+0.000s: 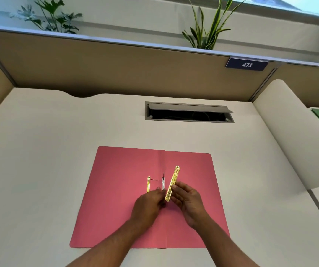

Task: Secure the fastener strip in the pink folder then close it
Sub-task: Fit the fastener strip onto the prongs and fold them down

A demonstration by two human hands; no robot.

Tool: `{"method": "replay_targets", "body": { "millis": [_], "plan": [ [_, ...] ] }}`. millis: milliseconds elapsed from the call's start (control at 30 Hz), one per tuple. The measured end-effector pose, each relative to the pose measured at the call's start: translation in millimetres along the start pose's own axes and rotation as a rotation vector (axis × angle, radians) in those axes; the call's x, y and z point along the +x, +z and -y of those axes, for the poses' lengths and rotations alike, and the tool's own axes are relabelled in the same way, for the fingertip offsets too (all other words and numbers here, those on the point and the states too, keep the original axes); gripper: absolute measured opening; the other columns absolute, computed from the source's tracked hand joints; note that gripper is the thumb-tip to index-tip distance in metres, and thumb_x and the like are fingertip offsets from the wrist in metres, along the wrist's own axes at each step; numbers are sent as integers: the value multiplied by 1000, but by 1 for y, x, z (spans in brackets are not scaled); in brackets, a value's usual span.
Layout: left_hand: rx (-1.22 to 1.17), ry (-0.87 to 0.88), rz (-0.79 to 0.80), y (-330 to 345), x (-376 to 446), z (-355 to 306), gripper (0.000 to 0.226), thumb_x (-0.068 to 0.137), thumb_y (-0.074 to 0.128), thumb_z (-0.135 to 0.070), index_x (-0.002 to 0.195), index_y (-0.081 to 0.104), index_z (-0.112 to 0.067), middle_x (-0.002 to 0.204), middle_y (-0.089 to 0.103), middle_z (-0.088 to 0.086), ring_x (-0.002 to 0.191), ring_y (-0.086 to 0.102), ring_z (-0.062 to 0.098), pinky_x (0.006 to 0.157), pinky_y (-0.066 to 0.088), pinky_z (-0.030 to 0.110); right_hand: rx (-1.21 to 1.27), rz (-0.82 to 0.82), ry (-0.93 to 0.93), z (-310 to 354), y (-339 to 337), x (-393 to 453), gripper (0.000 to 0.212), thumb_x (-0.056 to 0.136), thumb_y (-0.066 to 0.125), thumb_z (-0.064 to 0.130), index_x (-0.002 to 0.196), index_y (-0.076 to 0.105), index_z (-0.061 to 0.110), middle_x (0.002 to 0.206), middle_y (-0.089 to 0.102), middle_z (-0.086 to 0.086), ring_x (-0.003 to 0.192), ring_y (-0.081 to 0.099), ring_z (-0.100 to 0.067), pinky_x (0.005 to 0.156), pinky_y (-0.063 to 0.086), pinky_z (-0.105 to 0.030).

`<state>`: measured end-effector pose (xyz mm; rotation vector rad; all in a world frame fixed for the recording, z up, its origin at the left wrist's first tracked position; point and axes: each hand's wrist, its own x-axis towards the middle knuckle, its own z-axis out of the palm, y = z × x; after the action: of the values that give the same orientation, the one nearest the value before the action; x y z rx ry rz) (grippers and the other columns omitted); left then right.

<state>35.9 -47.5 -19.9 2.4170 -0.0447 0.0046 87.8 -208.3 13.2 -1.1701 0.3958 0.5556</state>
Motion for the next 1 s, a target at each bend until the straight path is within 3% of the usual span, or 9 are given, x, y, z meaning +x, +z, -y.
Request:
{"method": "replay_targets", "body": {
  "millis": [200, 333, 467, 633, 733, 800, 900, 1000],
  "plan": [
    [0, 7, -4, 1, 1, 0, 28, 88, 59, -30, 114, 63, -38, 101, 70, -11, 86, 65, 8, 69, 54, 32, -76, -26, -2, -2, -5, 4, 18, 87, 74, 1, 105, 75, 1, 97, 77, -20, 85, 73, -29, 81, 61, -38],
    [-14, 8, -30, 2, -1, -1, 29, 88, 55, -38, 116, 63, -40, 103, 71, -11, 89, 65, 10, 70, 54, 30, -135, -17, -16, -5, -5, 3, 19, 86, 76, 1, 105, 75, -1, 102, 78, -25, 84, 74, -31, 76, 64, -36],
    [-19, 22, -35, 1, -2, -1, 34, 89, 45, -47, 117, 63, -41, 107, 72, -12, 93, 66, 11, 71, 55, 32, -180, -18, -30, -9, -5, 1, 23, 85, 77, 1, 107, 74, -3, 104, 78, -26, 88, 75, -37, 85, 63, -47],
    [-62, 18, -38, 1, -1, 4, 22, 94, 55, -33, 110, 69, -35, 117, 69, -19, 107, 61, 5, 78, 49, 24, -167, -20, -21, -11, -5, 0, 22, 86, 75, -1, 108, 73, -4, 103, 79, -26, 83, 76, -37, 76, 66, -41],
    [-156, -44, -29, -1, 2, 9, 23, 92, 55, -26, 108, 69, -32, 112, 70, -19, 100, 63, 3, 82, 52, 28, -186, -38, -22, -13, -7, 0, 22, 86, 75, -1, 108, 73, -3, 100, 79, -25, 81, 77, -36, 76, 66, -42],
    [-243, -109, -109, -2, 8, 13, 23, 91, 57, -20, 108, 70, -28, 105, 71, -16, 93, 65, 2, 81, 54, 31, -212, -60, -22, -15, -8, 1, 25, 85, 77, -1, 110, 73, -2, 99, 79, -25, 82, 76, -37, 82, 63, -49],
    [-325, -204, -223, -5, 20, 12, 26, 94, 61, -15, 118, 66, -23, 110, 69, -10, 95, 64, -1, 82, 56, 25, -231, -75, -21, -16, -6, 2, 26, 85, 77, -1, 111, 72, -1, 96, 80, -22, 82, 74, -36, 90, 59, -56],
    [-330, -233, -225, -7, 32, 12, 37, 95, 61, -17, 132, 59, -20, 120, 65, -10, 99, 62, 1, 83, 52, 16, -234, -74, -24, -13, -3, 0, 22, 86, 75, -2, 108, 73, 0, 89, 79, -17, 77, 72, -32, 80, 61, -47]
  ]
}}
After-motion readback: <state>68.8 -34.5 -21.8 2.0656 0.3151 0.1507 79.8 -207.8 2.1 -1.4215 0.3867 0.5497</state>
